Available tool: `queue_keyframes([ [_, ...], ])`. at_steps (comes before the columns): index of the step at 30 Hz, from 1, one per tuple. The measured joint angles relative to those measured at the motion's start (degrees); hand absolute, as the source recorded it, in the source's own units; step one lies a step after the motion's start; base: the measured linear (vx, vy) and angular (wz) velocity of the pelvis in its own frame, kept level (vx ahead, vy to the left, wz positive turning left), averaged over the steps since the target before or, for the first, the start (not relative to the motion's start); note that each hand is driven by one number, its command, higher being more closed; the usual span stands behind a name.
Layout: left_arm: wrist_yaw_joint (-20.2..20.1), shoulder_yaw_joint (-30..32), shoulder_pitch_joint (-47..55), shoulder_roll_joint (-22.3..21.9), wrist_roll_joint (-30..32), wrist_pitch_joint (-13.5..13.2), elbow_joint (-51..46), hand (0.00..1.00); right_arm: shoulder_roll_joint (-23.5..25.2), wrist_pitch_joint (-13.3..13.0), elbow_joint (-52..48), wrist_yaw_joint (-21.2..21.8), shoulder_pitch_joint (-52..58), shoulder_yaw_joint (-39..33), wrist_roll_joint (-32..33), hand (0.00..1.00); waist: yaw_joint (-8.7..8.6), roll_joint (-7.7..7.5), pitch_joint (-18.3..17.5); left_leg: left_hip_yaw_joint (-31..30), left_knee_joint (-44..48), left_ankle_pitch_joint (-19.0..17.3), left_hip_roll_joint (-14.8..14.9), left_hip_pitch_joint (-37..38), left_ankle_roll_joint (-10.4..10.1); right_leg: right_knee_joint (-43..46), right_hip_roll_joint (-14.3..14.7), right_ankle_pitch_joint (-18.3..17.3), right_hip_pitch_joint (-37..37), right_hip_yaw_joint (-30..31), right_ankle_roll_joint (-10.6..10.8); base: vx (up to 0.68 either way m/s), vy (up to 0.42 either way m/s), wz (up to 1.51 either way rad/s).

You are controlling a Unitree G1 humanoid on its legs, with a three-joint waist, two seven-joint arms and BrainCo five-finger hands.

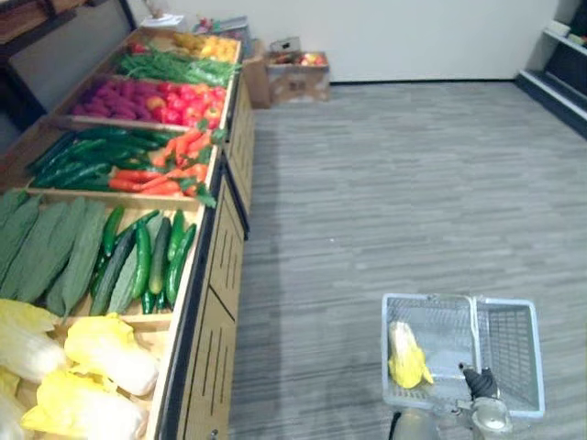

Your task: Pick vegetable in the basket

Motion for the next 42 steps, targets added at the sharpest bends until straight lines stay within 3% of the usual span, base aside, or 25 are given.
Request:
queue_keyframes([
  [3, 0.23, 0.08, -0.59, -0.59, 0.05, 0.24, -0.52, 0.00, 0.13, 0.35, 0.04, 0.04, -1.41, -0.02, -0.06, 1.00, 0.21, 0.58, 0.42, -0.37, -1.24, -0.31, 2.62, 0.74, -2.92, -21.34, 1.92, 2.68, 0.25, -1.15, 3.38, 0.29, -0.161, 0.14],
  [5, 0.23, 0.13, -0.71, -0.33, 0.01, 0.24, -0.53, 0.00, 0.91, 1.34, 0.09, -0.02, -1.37, -0.62, 0.04, 1.00, 0.13, -0.72, 0.80, -0.51, -1.97, -1.55, 2.90, 3.61, -5.84, -29.09, 2.00, 6.56, 1.37, -0.79, 3.38, 0.38, -0.310, 0.08],
  [6, 0.21, 0.18, -0.84, -0.35, -0.15, 0.26, -0.47, 0.00, 1.18, 1.39, 0.11, -0.04, -1.16, -0.90, 0.07, 1.00, 0.12, -0.98, 0.91, -0.72, -2.02, -2.12, 3.19, 4.38, -6.79, -28.96, 1.93, 9.36, 1.46, -0.30, 2.37, 0.42, -0.399, 0.15],
  [7, 0.21, 0.22, -1.69, -1.39, -0.95, 0.45, -0.41, 0.00, 0.81, 1.43, 0.02, -0.06, -1.22, -1.59, 0.11, 1.00, -0.10, 0.55, 0.81, -1.49, -2.04, -2.60, 5.37, 5.02, -7.84, -25.29, 3.48, 10.79, 0.85, -0.22, 2.42, 0.35, -0.331, 0.14],
  [8, 0.11, 0.12, -2.66, -2.88, -1.07, 0.08, -0.62, 0.00, 0.82, 1.18, -0.05, -0.17, -1.48, -2.81, 0.11, 1.00, -0.11, 1.60, 0.52, -2.24, -0.95, -1.02, 6.54, 4.29, -10.09, -21.54, 3.99, 7.24, -0.79, -0.93, 1.42, 0.42, -0.399, 0.11],
  [11, 0.18, 0.23, -2.72, -3.14, -1.20, -0.23, -0.76, 0.00, 0.79, 1.05, 0.04, -0.04, -1.58, -3.15, 0.11, 1.00, -0.67, 2.10, 0.41, -3.99, 4.57, 2.63, 8.44, 2.18, -11.34, -15.46, 4.47, 2.17, -0.95, -2.66, -0.16, 0.35, -0.327, 0.20],
  [14, 0.20, 1.97, -2.79, -3.28, -3.38, -0.23, -1.17, 0.00, 0.43, 1.16, 1.19, -0.04, -1.10, -3.05, 0.16, 1.00, -1.70, 1.85, 0.55, -8.44, 22.24, 11.71, 10.73, -6.20, -12.20, -14.76, 4.88, -2.87, 4.49, -6.59, -1.37, 0.36, -0.309, 0.54],
  [15, 0.32, 2.82, -2.64, -3.40, -3.41, -0.19, -1.17, 0.00, 0.08, 1.19, 1.96, -0.03, -0.58, -2.52, 0.61, 1.00, -1.13, 0.86, 1.15, -8.36, 31.75, 20.05, 12.29, -10.59, -12.00, -16.88, 5.30, -4.13, 8.37, -7.73, -2.17, 0.34, -0.256, 0.34],
  [17, 0.30, 3.34, -2.52, -3.45, -4.03, -0.20, -1.18, 0.00, -0.60, 1.76, 2.71, -0.22, -0.23, -2.54, 1.37, 1.00, -0.36, 0.93, 1.21, -7.86, 41.97, 15.35, 13.34, -16.22, -11.71, -19.64, 6.01, -4.79, 12.77, -8.78, -2.73, 0.36, -0.232, 0.23],
  [20, 0.38, 4.68, -2.36, -3.77, -5.49, -0.27, -2.07, 0.00, -0.86, 2.29, 3.33, -0.58, 1.08, -2.91, 1.79, 1.00, 0.59, 0.40, 1.52, -5.53, 44.06, 8.88, 13.20, -23.21, -10.06, -25.06, 6.81, -4.77, 19.29, -10.79, -2.68, 0.30, -0.097, 0.21],
  [23, 0.39, 4.70, -1.95, -3.94, -5.47, -0.23, -2.83, 0.00, -0.60, 2.57, 3.54, -0.93, 1.58, -4.28, 1.78, 1.00, 1.02, 0.22, 1.65, -1.30, 25.99, 7.04, 11.89, -26.02, -10.07, -28.26, 6.80, -4.53, 22.90, -11.25, -2.22, 0.29, 0.106, -0.07],
  [24, 0.40, 4.80, -1.85, -3.96, -5.46, -0.21, -2.84, 0.00, -0.26, 2.57, 3.38, -1.08, 1.73, -4.70, 1.76, 1.00, 1.08, 0.13, 1.60, -1.04, 17.10, 8.16, 10.82, -25.82, -9.43, -28.93, 6.44, -4.71, 23.47, -11.25, -0.39, 0.23, 0.196, -0.21],
  [25, 0.39, 5.01, -1.77, -4.31, -5.42, -0.18, -2.83, 0.00, 0.00, 2.56, 2.61, -1.18, 2.43, -4.84, 1.76, 1.00, 1.03, 0.57, 1.67, -0.28, 5.79, 11.76, 10.09, -24.86, -8.24, -29.41, 6.24, -5.38, 24.45, -11.22, 1.79, 0.38, 0.357, -0.25],
  [26, 0.39, 6.10, -1.61, -4.98, -5.41, -0.09, -2.78, 0.00, 0.55, 2.64, 1.83, -1.25, 3.73, -5.09, 1.76, 1.00, 1.53, 0.85, 1.56, -0.21, 1.41, 18.05, 9.66, -23.88, -7.24, -29.30, 5.81, -6.41, 25.44, -10.81, 3.69, 0.33, 0.311, -0.17],
  [27, 0.35, 6.84, -1.69, -5.06, -5.37, -0.06, -2.89, 0.00, 1.63, 2.84, 1.80, -1.28, 3.97, -5.03, 1.76, 1.00, 1.91, 0.15, 1.37, 0.86, 1.55, 17.70, 8.52, -23.73, -6.32, -29.31, 5.01, -6.65, 26.08, -10.42, 4.05, 0.44, 0.306, 0.02],
  [28, 0.61, 6.88, -1.59, -3.94, -5.27, -0.04, -3.80, 0.00, 3.56, 3.07, 0.95, -1.16, 4.50, -4.41, 1.79, 1.00, 1.73, -2.62, 0.82, 2.05, 1.75, 16.28, 6.44, -23.74, -5.93, -30.31, 3.16, -6.40, 26.03, -9.85, 3.61, 0.37, 0.171, -0.02],
  [29, 0.60, 6.89, -1.80, -3.40, -4.83, -0.14, -4.03, 0.00, 4.93, 3.34, 0.54, -1.11, 4.36, -3.94, 1.76, 1.00, 2.19, -4.28, 0.86, 2.89, 4.02, 13.87, 5.81, -24.42, -5.38, -30.90, 2.16, -4.98, 25.67, -8.22, 3.37, 0.37, 0.171, -0.10],
  [32, 0.54, 6.92, -1.39, -3.23, -4.34, 0.65, -3.53, 0.00, 5.46, 3.53, 0.45, -0.86, 3.89, -2.22, 1.23, 1.00, 3.50, -4.85, 0.12, 4.67, 8.87, 9.92, 5.76, -23.92, -4.05, -29.04, 0.83, -1.44, 25.05, -3.26, 4.63, 0.31, 0.202, -0.33],
  [35, 0.33, 5.91, -0.63, -2.26, -2.50, 0.73, -2.80, 0.00, 4.55, 3.05, 1.31, -0.53, 2.32, -1.29, 1.25, 1.00, 3.10, -4.60, -0.48, 6.13, 7.92, 7.09, 4.50, -19.90, -3.09, -12.80, -1.66, 3.13, 17.97, 2.60, 5.69, 0.32, 0.236, -0.21],
  [36, 0.08, 4.91, -0.27, -1.75, -2.23, 0.75, -2.76, 0.00, 4.23, 2.33, 1.29, -0.61, 1.40, -1.22, 1.27, 1.00, 2.72, -4.61, -0.47, 6.78, 6.69, 6.37, 4.27, -17.53, -2.60, -4.39, -2.35, 8.38, 13.60, 5.52, 5.81, 0.27, 0.198, -0.11],
  [37, -0.29, 3.76, 0.13, -1.28, -2.40, 0.79, -2.76, 0.00, 3.68, 1.70, 1.15, -0.57, 0.79, -0.56, 1.25, 1.00, 1.95, -4.44, -0.41, 6.96, 5.12, 5.76, 4.28, -14.76, -1.89, 2.18, -2.60, 16.07, 10.59, 7.86, 5.97, 0.27, 0.166, -0.02],
  [38, -0.67, 3.46, 0.30, -1.13, -3.34, 0.81, -2.79, 0.00, 3.61, 1.57, 1.11, -0.52, 0.73, -0.36, 1.24, 1.00, 1.67, -4.02, -0.15, 7.00, 4.23, 5.50, 4.12, -13.34, -1.52, 5.47, -2.57, 17.02, 9.27, 8.72, 6.21, 0.27, 0.118, 0.09],
  [39, -1.09, 3.31, 0.25, -0.98, -3.63, 0.87, -2.79, 0.00, 3.64, 1.31, 1.16, -0.40, 0.74, -0.21, 1.25, 1.00, 1.51, -4.14, -0.14, 6.91, 3.20, 5.12, 3.94, -11.34, -1.06, 11.22, -2.39, 14.94, 6.73, 9.08, 5.18, 0.27, 0.064, 0.11],
  [40, -1.18, 3.39, 0.11, -0.85, -5.00, 0.86, -2.88, 0.00, 3.62, 0.63, 0.58, -0.27, 0.62, -0.12, 1.26, 1.00, 1.27, -4.06, -0.10, 6.88, 1.63, 4.97, 3.66, -8.69, -1.04, 16.77, -1.71, 9.94, 3.58, 8.47, 3.69, 0.34, 0.057, 0.21],
  [42, -1.62, 3.36, 0.13, -0.53, -5.52, 0.71, -3.38, 0.00, 3.57, 0.39, -0.10, -0.27, 0.41, -0.18, 1.27, 1.00, 0.23, -3.59, 0.10, 6.03, -0.59, 4.98, 3.45, -5.33, -1.06, 15.68, -0.66, 3.79, 1.47, 4.58, 2.92, 0.28, -0.001, 0.31],
])
